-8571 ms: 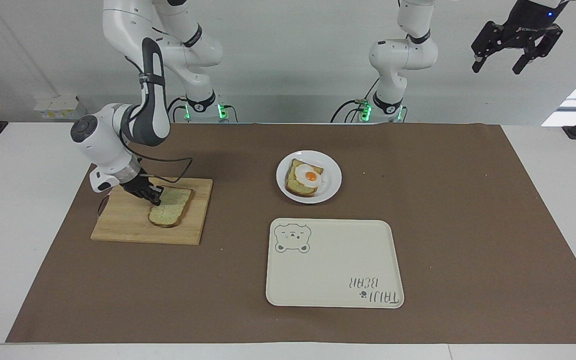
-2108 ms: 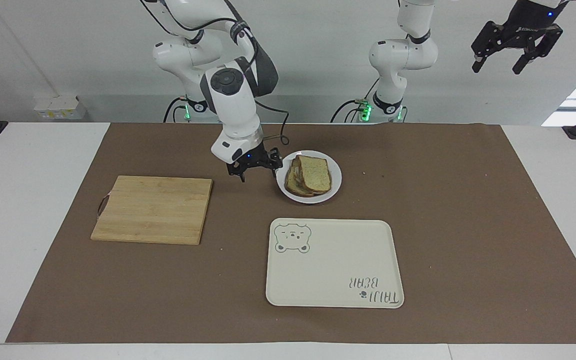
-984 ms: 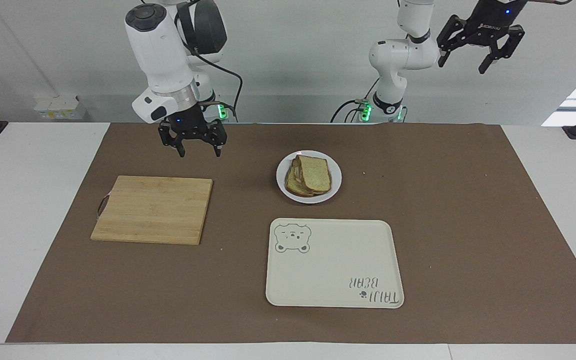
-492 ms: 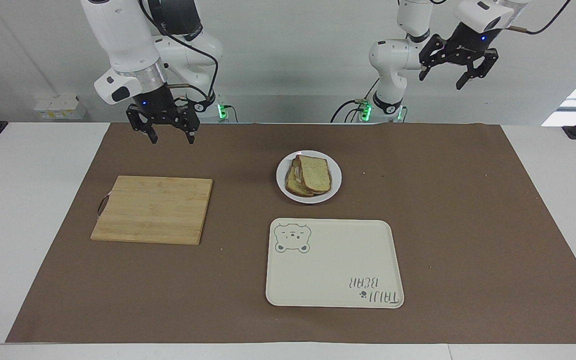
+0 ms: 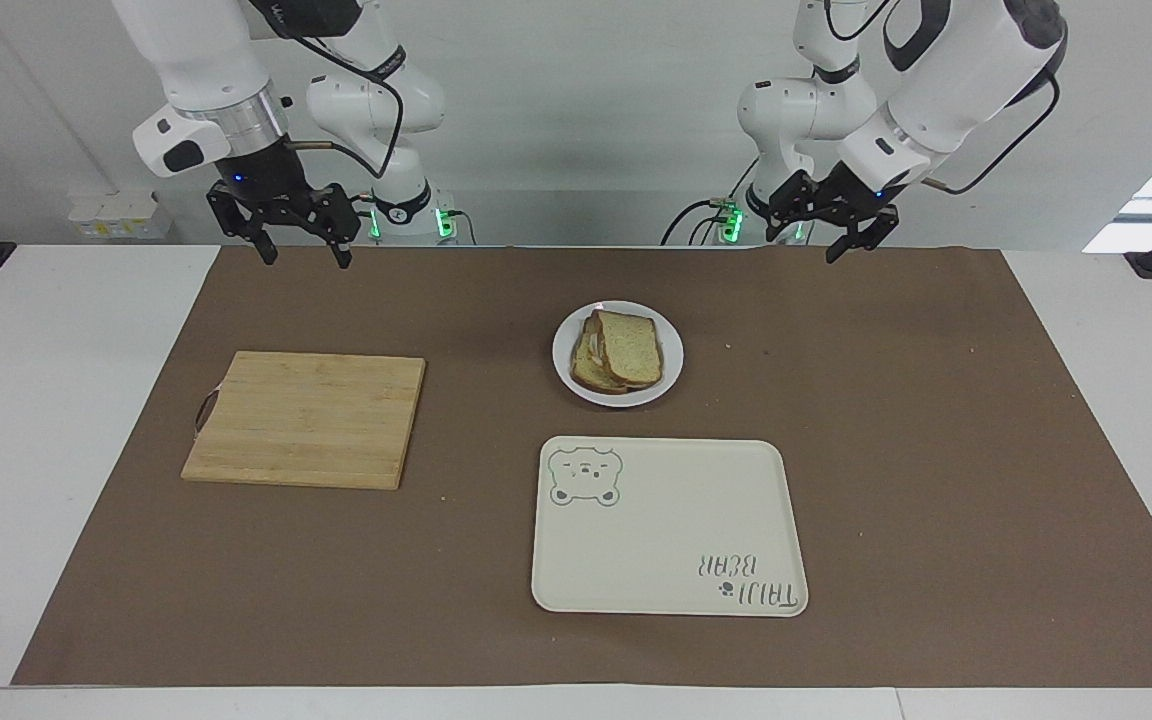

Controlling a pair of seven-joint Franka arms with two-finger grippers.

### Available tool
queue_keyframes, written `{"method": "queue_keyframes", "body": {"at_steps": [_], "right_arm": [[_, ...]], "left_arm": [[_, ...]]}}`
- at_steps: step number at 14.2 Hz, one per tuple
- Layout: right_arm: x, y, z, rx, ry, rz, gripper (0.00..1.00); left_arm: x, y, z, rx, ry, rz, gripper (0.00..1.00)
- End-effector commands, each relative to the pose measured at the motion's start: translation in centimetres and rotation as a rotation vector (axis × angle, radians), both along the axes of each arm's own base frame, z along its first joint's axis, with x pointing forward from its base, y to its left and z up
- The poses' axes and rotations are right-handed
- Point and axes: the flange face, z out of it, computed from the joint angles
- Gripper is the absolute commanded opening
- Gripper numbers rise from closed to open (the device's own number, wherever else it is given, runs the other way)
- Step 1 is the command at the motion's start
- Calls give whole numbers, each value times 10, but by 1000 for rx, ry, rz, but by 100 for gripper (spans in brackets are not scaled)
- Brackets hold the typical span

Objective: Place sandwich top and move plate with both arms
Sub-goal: 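Release the bread and withdraw the right gripper while the left gripper approaches, then move the left gripper to the plate rim and grip it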

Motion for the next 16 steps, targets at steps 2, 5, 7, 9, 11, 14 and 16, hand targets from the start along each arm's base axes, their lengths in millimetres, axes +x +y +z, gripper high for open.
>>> {"method": "queue_keyframes", "body": {"at_steps": [2, 5, 7, 9, 11, 14, 16], "right_arm": [[-9, -35, 13, -21, 5, -43, 100], [-15, -61, 17, -20, 1, -89, 100], [-19, -66, 16, -26, 4, -33, 100], [-20, -67, 14, -27, 5, 11, 100], [-18, -68, 11, -27, 10, 9, 100], [-20, -69, 7, -24, 22, 8, 100], [-21, -69, 6, -23, 29, 8, 100]], "left_arm": [[-17, -13, -50, -82, -40, 38, 100], [-28, -11, -95, -196, -30, 8, 100], [-35, -8, -122, -236, -32, 28, 100], [-43, -4, -148, -298, -43, 28, 100], [-54, 3, -178, -372, -74, 66, 100], [-74, -4, -209, -425, -111, 92, 100], [-81, -2, -231, -497, -158, 120, 100]]}}
